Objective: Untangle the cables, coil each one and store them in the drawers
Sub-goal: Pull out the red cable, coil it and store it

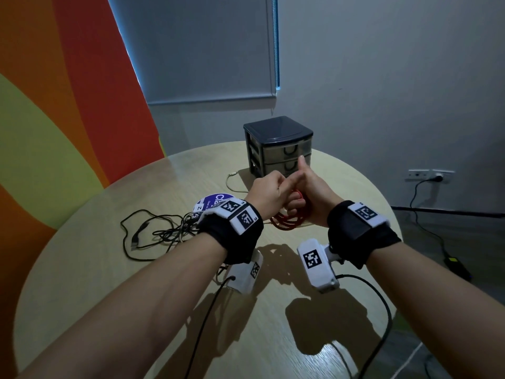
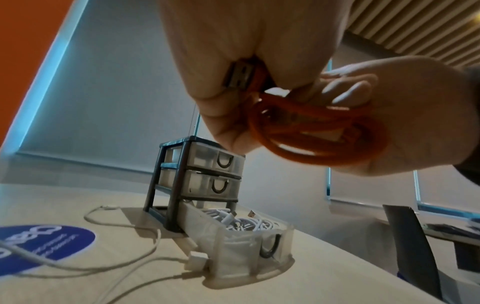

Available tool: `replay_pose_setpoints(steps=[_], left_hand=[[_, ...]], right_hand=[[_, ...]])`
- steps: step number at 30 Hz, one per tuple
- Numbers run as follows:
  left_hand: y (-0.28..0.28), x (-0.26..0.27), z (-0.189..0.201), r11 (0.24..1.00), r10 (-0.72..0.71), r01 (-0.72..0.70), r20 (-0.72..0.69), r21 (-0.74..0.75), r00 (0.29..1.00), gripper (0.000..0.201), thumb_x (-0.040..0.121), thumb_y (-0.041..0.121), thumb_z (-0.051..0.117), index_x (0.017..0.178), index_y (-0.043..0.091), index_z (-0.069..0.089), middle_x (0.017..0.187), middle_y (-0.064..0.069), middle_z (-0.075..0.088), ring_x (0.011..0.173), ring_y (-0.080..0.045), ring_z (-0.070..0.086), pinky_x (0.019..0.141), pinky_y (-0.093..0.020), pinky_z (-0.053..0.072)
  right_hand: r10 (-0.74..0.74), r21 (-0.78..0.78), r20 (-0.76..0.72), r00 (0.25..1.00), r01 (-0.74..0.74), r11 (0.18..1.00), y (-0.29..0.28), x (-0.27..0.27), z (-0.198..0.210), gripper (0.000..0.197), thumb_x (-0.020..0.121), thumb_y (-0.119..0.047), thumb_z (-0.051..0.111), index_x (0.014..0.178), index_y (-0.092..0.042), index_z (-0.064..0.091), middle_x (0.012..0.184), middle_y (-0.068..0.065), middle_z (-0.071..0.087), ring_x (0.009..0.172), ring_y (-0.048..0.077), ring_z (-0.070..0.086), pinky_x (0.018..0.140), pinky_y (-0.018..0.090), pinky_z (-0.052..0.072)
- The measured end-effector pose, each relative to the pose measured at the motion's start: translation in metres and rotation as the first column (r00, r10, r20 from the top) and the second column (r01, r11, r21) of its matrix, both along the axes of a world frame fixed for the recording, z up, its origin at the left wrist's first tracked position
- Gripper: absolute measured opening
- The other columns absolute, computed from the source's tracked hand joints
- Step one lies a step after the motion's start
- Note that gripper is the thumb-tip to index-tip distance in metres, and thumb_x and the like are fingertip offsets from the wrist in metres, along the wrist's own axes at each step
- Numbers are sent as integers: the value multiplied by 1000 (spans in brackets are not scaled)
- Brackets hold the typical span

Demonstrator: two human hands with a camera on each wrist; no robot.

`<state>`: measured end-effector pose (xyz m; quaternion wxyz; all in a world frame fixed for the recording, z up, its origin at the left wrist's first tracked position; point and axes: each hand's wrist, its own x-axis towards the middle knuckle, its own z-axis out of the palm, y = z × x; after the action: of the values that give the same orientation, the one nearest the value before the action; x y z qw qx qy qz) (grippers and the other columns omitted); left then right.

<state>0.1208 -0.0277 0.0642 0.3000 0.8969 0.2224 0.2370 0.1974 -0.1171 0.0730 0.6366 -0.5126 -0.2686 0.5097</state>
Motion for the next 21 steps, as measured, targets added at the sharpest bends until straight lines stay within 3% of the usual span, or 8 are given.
replay_pose_setpoints(steps=[4, 7, 9, 12, 14, 16, 21], left_hand=[[-1, 3, -3, 990, 31, -24, 45, -142, 999, 58, 91, 61, 36, 70, 11, 54, 58, 2, 56, 57, -16, 54, 62, -29, 42], [3, 3, -3, 975, 128, -109, 88, -192, 988, 57, 91, 61, 37, 67, 11, 54, 54, 3, 56, 50, -11, 53, 59, -27, 39], [9, 3, -4, 969, 189, -169, 107, -178, 976, 62, 92, 59, 36, 74, 6, 61, 60, -2, 60, 60, -16, 58, 64, -29, 42], [14, 1, -7, 960, 220, -196, 105, -199, 970, 66, 91, 60, 37, 77, 2, 66, 61, -4, 61, 67, -22, 60, 69, -32, 44], [14, 2, -11, 952, 201, -172, 90, -253, 976, 60, 88, 62, 42, 66, 9, 59, 61, -3, 58, 66, -21, 58, 69, -33, 45], [13, 3, -15, 912, 174, -131, 77, -390, 982, 57, 84, 65, 46, 62, 14, 56, 68, -6, 62, 72, -24, 62, 75, -36, 50], [13, 4, -11, 796, 139, -62, 82, -603, 987, 50, 82, 60, 57, 83, 10, 65, 79, -8, 67, 72, -19, 62, 68, -29, 51]], right_hand=[[-96, 0, 219, 971, 99, 995, 3, 3, -7, 52, 99, -48, 29, 75, -9, 54, 49, -1, 47, 40, 8, 45, 43, 17, 39], [-8, 14, 242, 970, 5, 1000, 2, 6, -9, 43, 100, -37, 36, 103, -1, 60, 74, 10, 59, 66, 18, 58, 68, 29, 49], [60, -7, 223, 973, -60, 998, -3, 8, -9, 39, 99, -34, 41, 111, -2, 60, 85, 12, 60, 79, 22, 59, 75, 32, 50], [86, -43, 250, 964, -77, 996, -6, 7, -9, 20, 96, -20, 50, 99, -3, 60, 82, 7, 61, 71, 15, 63, 63, 25, 53], [24, -21, 261, 965, -20, 1000, -4, 7, -12, 17, 94, -12, 51, 101, 1, 59, 86, 11, 62, 75, 17, 63, 71, 27, 53], [-31, 41, 171, 985, 24, 999, -3, 8, -13, 13, 94, -9, 50, 94, 0, 60, 81, 9, 63, 75, 17, 62, 72, 24, 54], [-53, 174, -34, 998, 58, 983, -3, 8, -21, 20, 98, -20, 44, 86, -10, 57, 56, -7, 55, 54, 5, 56, 68, 22, 51]])
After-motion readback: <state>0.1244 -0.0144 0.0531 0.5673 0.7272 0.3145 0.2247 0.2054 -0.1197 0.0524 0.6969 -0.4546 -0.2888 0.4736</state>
